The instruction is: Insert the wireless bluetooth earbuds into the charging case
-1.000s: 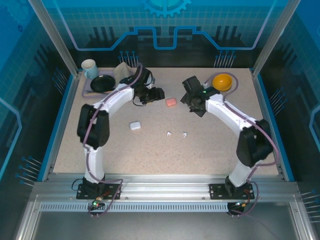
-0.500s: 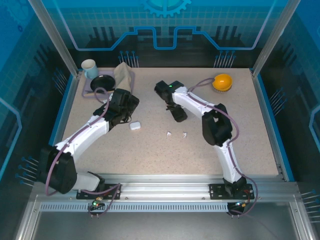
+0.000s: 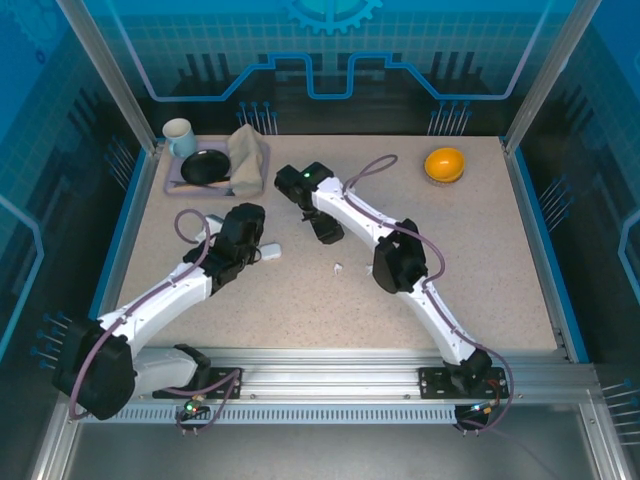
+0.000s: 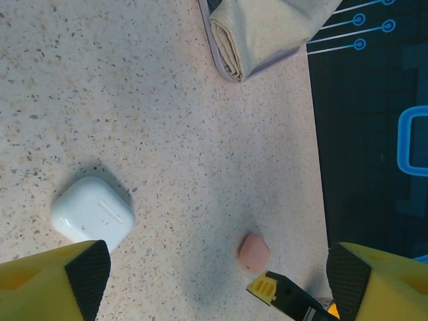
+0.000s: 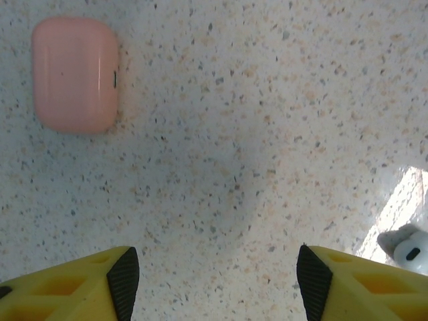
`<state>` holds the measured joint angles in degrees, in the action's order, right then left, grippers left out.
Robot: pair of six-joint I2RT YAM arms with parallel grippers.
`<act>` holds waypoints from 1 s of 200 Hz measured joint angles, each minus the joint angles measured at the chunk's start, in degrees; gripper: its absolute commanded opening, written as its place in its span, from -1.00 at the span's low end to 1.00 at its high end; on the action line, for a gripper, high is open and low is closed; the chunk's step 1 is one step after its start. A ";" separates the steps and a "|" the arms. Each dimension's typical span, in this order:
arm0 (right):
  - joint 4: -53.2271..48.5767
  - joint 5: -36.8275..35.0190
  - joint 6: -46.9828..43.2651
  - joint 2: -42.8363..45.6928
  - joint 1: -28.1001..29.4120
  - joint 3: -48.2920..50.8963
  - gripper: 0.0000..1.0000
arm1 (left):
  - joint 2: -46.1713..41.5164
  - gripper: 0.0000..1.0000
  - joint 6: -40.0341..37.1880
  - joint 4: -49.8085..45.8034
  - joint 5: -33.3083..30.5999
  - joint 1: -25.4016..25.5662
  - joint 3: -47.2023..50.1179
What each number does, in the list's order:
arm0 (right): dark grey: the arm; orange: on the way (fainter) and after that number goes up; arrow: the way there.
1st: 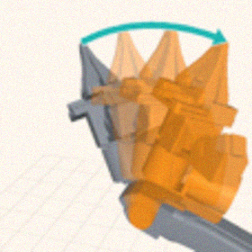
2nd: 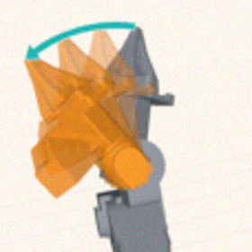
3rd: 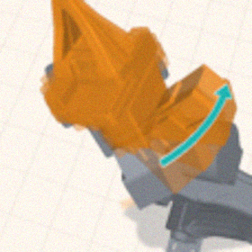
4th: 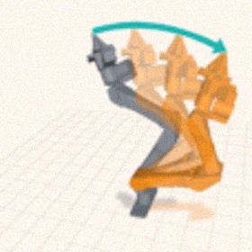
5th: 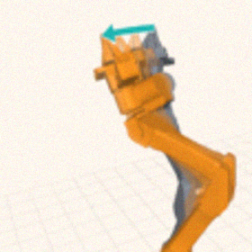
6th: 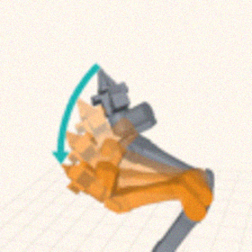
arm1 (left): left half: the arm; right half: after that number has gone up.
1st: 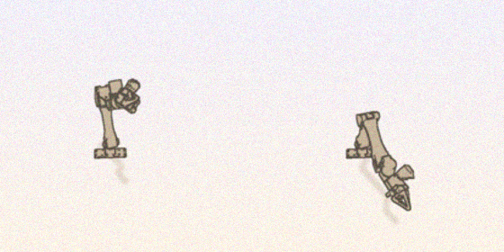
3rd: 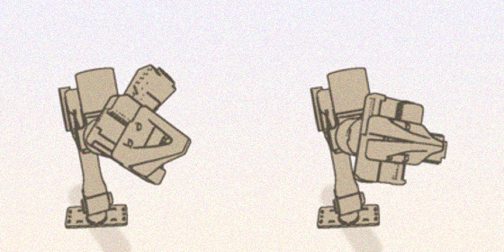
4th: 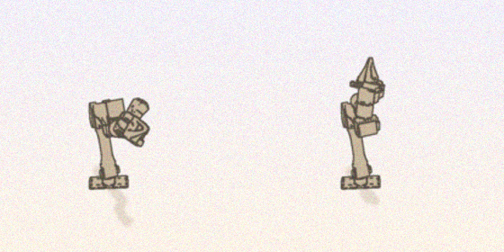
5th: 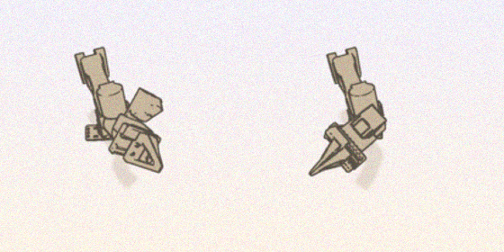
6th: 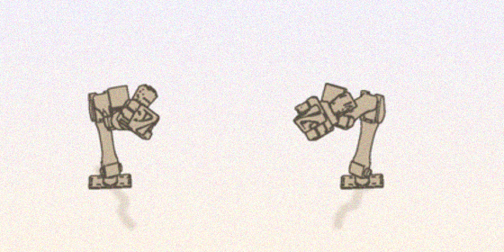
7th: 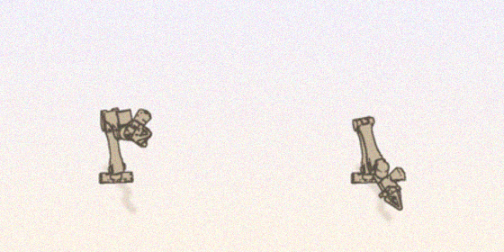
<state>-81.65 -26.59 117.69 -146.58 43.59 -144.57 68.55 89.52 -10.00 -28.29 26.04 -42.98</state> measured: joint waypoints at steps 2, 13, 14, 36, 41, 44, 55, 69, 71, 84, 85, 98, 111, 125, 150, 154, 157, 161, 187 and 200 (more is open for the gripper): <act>-0.02 0.02 0.00 -0.04 0.09 -0.04 0.31 | -0.02 0.75 0.07 0.02 -0.31 0.13 0.02; -0.20 0.04 0.02 -0.20 0.59 -0.22 0.31 | -0.33 0.75 0.44 0.48 -1.70 0.59 0.02; -0.24 0.04 0.02 -0.22 0.66 -0.24 0.31 | -0.37 0.75 0.44 0.50 -1.79 0.61 0.02; -0.44 -0.02 0.22 -0.63 1.18 -1.03 0.25 | -1.53 0.76 0.87 1.60 -3.43 0.98 0.02; -0.42 -0.07 0.24 -0.87 1.29 -1.49 0.25 | -1.70 0.78 1.09 1.77 -3.61 1.09 0.02; -0.35 -0.11 0.22 -1.03 1.33 -1.79 0.26 | -1.84 0.79 1.33 2.01 -3.67 1.31 0.02; 0.11 -0.24 0.17 -1.86 1.44 -3.41 0.29 | -1.92 0.81 2.21 2.97 -4.07 2.12 0.02; 1.42 -0.22 -0.90 -3.04 1.75 -5.51 0.32 | -1.88 0.84 2.78 3.34 -4.09 3.65 -0.11; 1.66 -0.17 -1.14 -3.15 1.79 -5.64 0.33 | -1.86 0.84 2.78 3.28 -4.07 3.82 -0.20; 4.02 0.00 -3.45 -3.87 2.21 -6.36 0.36 | -1.38 0.91 3.15 3.02 -4.07 4.57 -1.31; 4.33 0.04 -3.87 -3.91 2.25 -6.38 0.36 | -1.31 0.91 3.19 3.02 -4.07 4.59 -1.46; 6.36 0.42 -6.58 -4.55 2.67 -6.62 0.38 | -1.09 0.97 3.19 2.93 -4.11 4.66 -2.82; 7.87 0.90 -9.70 -4.85 2.95 -6.58 0.40 | -1.22 0.98 3.06 2.56 -4.31 4.28 -4.11; 9.27 1.57 -12.94 -4.81 3.02 -5.81 0.41 | -1.95 0.97 2.84 2.32 -4.26 3.04 -4.79; 11.87 2.60 -18.99 -3.96 2.91 -1.62 0.43 | -5.25 0.98 1.42 -0.61 -3.74 -1.97 -5.09; 12.00 2.86 -20.24 -3.91 2.89 -1.22 0.43 | -5.66 0.98 1.33 -1.18 -3.43 -2.80 -5.25; 12.15 3.06 -20.96 -3.91 2.89 -0.96 0.43 | -6.12 0.98 0.87 -1.66 -3.32 -3.74 -5.42; 12.31 3.26 -22.03 -3.91 2.89 -0.70 0.43 | -6.49 0.97 0.68 -2.14 -3.06 -4.55 -5.60; 13.29 4.85 -29.90 -3.72 2.91 -0.48 0.45 | -8.41 0.98 -1.79 -5.66 0.02 -11.61 -7.23; 13.73 5.64 -33.88 -3.30 2.99 -0.48 0.47 | -8.55 0.98 -3.17 -6.95 2.05 -14.97 -7.98</act>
<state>-67.92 -20.95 83.81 -149.88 46.59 -145.05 60.01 86.35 -16.95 -26.24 11.07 -50.96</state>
